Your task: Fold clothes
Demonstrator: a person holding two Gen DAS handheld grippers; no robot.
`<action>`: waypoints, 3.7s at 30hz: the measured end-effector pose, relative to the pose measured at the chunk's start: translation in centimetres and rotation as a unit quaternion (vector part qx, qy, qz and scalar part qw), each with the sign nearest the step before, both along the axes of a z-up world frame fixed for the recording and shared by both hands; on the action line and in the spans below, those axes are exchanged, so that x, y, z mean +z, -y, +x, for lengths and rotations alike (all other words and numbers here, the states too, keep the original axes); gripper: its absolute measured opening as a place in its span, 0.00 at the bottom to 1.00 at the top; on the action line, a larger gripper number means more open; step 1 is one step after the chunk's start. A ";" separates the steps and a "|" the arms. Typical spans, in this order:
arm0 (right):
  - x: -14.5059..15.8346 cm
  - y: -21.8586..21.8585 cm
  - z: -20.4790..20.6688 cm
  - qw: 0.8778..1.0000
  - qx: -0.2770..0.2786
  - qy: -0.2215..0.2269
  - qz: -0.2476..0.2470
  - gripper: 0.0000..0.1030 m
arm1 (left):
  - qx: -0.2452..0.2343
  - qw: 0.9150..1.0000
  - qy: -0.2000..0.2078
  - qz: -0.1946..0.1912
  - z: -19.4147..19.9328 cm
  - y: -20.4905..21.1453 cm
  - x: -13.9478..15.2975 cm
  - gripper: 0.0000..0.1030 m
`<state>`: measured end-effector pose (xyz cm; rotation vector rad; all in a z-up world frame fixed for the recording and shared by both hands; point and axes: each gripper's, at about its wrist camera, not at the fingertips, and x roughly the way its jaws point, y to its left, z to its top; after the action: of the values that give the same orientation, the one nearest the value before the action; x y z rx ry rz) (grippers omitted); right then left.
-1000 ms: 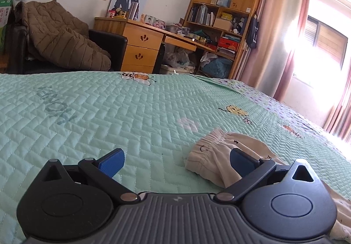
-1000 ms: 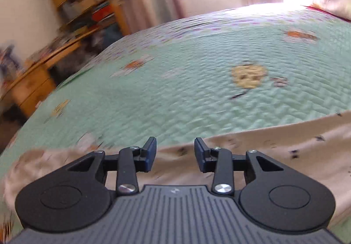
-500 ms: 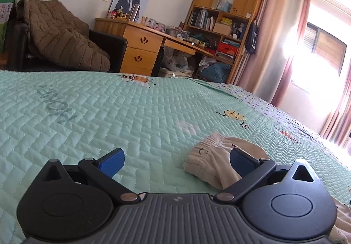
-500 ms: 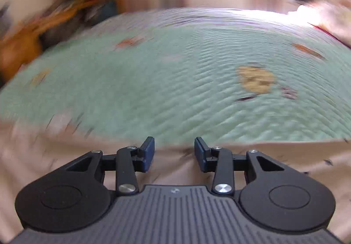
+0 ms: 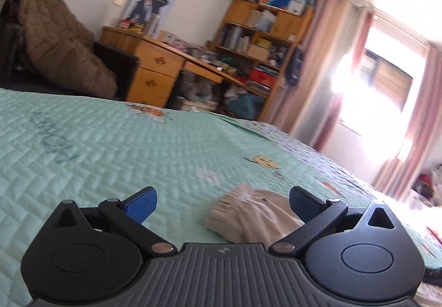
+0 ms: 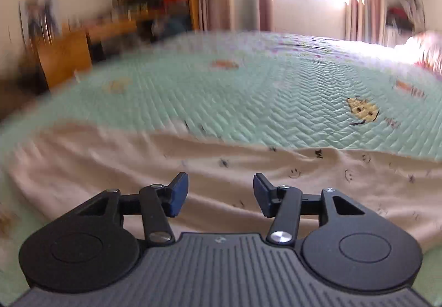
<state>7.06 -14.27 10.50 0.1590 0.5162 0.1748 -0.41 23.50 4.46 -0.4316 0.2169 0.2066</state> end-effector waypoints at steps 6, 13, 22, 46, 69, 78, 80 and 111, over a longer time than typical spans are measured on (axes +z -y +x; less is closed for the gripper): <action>0.0 0.9 -10.1 0.999 -0.011 0.028 -0.030 0.58 | -0.092 0.988 -0.090 -0.086 4.3 -0.1 -1.3 0.98; -0.9 3.6 -16.5 0.998 -0.055 -0.012 0.003 0.58 | -0.091 0.952 -0.131 -0.262 10.0 -1.6 -2.9 0.99; -0.9 7.6 -20.1 0.994 -0.102 0.005 0.034 0.68 | -0.045 0.951 -0.123 -0.280 9.8 -2.6 -4.7 0.09; -3.6 25.7 -17.9 0.912 -0.254 0.023 0.320 0.71 | -0.033 0.982 -0.111 -0.148 -1.5 -0.3 -1.8 0.77; -6.7 33.1 -6.8 0.890 -0.338 0.012 0.306 0.13 | -0.051 0.990 -0.125 -0.034 -1.4 4.5 -2.1 0.88; -5.8 32.4 -9.9 0.911 -0.318 0.026 0.260 0.64 | -0.068 0.989 -0.118 -0.051 -2.8 4.9 -1.4 0.88; -6.5 31.8 -12.1 0.918 -0.274 0.022 0.285 0.64 | -0.078 0.989 -0.116 -0.052 -3.3 5.7 -1.1 0.88; -6.2 14.1 -10.7 0.984 -0.137 -0.066 -0.092 1.00 | -0.264 0.952 -0.146 0.044 -10.3 21.9 3.7 0.89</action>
<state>-3.61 -28.35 4.30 0.0592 0.6342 -0.1526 -10.67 1.63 8.17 -0.2398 0.6024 -0.2486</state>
